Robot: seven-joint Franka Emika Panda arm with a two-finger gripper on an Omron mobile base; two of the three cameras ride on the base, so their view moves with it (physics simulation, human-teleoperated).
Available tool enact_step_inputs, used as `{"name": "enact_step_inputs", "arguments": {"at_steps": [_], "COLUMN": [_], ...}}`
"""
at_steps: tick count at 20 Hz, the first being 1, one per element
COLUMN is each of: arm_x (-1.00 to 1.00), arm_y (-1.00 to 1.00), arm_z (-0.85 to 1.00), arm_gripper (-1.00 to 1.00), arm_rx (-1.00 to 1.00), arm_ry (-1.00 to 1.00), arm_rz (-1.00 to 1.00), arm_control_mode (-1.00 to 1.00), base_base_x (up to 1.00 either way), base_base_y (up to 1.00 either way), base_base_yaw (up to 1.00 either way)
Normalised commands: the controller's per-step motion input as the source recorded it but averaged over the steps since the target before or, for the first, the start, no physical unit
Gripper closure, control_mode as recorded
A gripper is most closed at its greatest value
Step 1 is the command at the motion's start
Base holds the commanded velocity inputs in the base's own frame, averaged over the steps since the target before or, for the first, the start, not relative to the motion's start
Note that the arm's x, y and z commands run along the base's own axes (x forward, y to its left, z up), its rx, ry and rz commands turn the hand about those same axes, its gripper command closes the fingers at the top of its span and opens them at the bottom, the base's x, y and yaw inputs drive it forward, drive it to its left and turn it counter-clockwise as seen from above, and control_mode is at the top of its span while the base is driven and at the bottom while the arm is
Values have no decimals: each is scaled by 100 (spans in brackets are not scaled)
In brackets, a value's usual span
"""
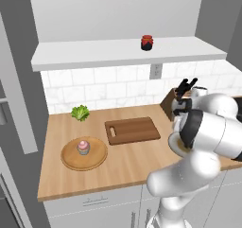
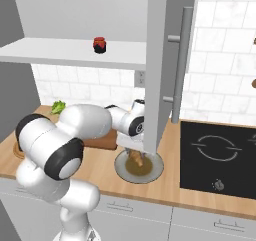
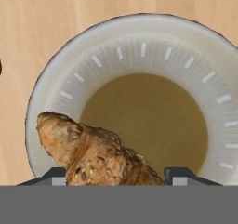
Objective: From the different types of pastries on the counter, select a croissant and place it on the cutting board. Then retrieve a jar of jam from the cabinet and place it alongside the croissant on the cutting board.
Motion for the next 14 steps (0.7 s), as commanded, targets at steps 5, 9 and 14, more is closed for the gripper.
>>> {"name": "enact_step_inputs", "arguments": {"at_steps": [5,9,14], "arm_x": [0,0,0], "arm_y": [0,0,0], "arm_z": [58,53,40], "arm_gripper": [100,100,100], "arm_rx": [0,0,0], "arm_ry": [-3,-3,0], "arm_rz": [0,0,0], "arm_control_mode": [-100,-100,-100], "base_base_x": [0,0,0], "base_base_y": [0,0,0], "base_base_yaw": [0,0,0]}}
